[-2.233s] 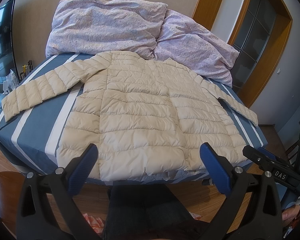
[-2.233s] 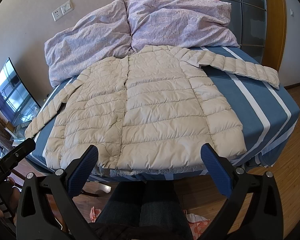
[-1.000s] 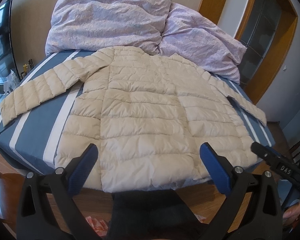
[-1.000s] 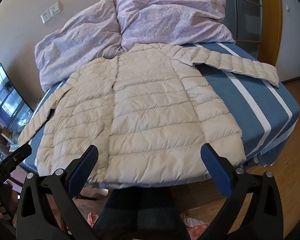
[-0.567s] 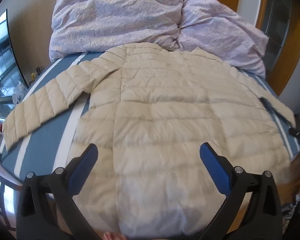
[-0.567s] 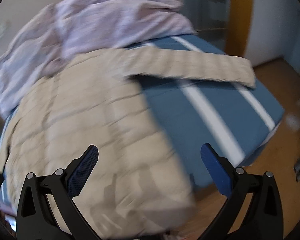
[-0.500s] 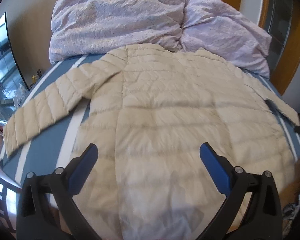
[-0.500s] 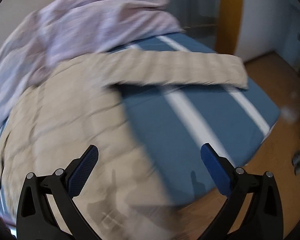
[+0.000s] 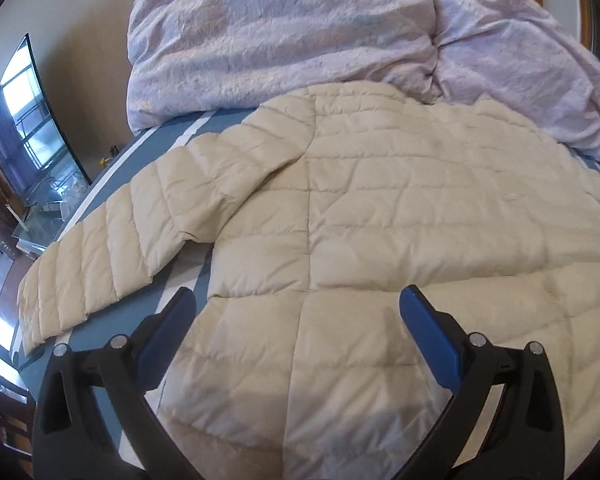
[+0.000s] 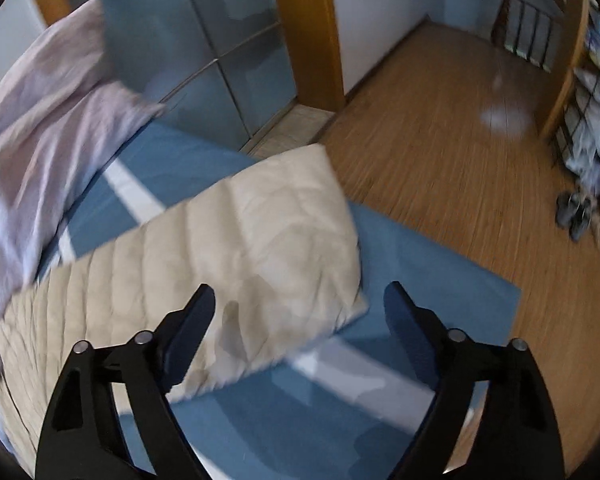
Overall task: Fold large clothes
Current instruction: 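Reach the right gripper to a jacket sleeve cuff and grasp it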
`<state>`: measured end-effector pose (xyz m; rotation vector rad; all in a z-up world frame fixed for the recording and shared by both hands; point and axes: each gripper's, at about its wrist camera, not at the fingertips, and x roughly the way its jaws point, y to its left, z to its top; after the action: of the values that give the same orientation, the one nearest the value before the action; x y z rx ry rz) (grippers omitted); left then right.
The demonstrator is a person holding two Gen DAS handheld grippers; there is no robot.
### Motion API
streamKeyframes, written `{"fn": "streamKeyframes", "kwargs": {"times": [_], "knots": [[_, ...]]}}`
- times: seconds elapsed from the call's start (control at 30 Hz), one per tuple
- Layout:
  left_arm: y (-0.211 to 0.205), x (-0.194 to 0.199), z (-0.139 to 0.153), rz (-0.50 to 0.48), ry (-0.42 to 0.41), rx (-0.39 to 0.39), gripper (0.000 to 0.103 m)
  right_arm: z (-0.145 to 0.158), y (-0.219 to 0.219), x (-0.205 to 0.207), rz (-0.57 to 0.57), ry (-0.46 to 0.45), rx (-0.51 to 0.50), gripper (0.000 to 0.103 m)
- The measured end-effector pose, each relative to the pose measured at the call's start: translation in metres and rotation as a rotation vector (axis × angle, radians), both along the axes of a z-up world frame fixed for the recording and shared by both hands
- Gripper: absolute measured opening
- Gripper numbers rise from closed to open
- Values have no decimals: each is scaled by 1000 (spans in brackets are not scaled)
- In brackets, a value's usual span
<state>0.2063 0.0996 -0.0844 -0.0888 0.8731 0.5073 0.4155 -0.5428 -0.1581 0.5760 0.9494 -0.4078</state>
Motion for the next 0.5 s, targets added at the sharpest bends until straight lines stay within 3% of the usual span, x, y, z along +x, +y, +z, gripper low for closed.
{"fn": "streamKeyframes", "kwargs": {"times": [0.23, 0.37, 0.5], "knots": [[4, 7, -16, 0, 33, 17, 101, -17, -16, 4, -18, 11, 86, 65], [4, 8, -21, -1, 39, 13, 101, -19, -10, 6, -17, 16, 27, 59], [3, 9, -26, -2, 46, 20, 101, -20, -1, 8, 3, 19, -27, 37]]}}
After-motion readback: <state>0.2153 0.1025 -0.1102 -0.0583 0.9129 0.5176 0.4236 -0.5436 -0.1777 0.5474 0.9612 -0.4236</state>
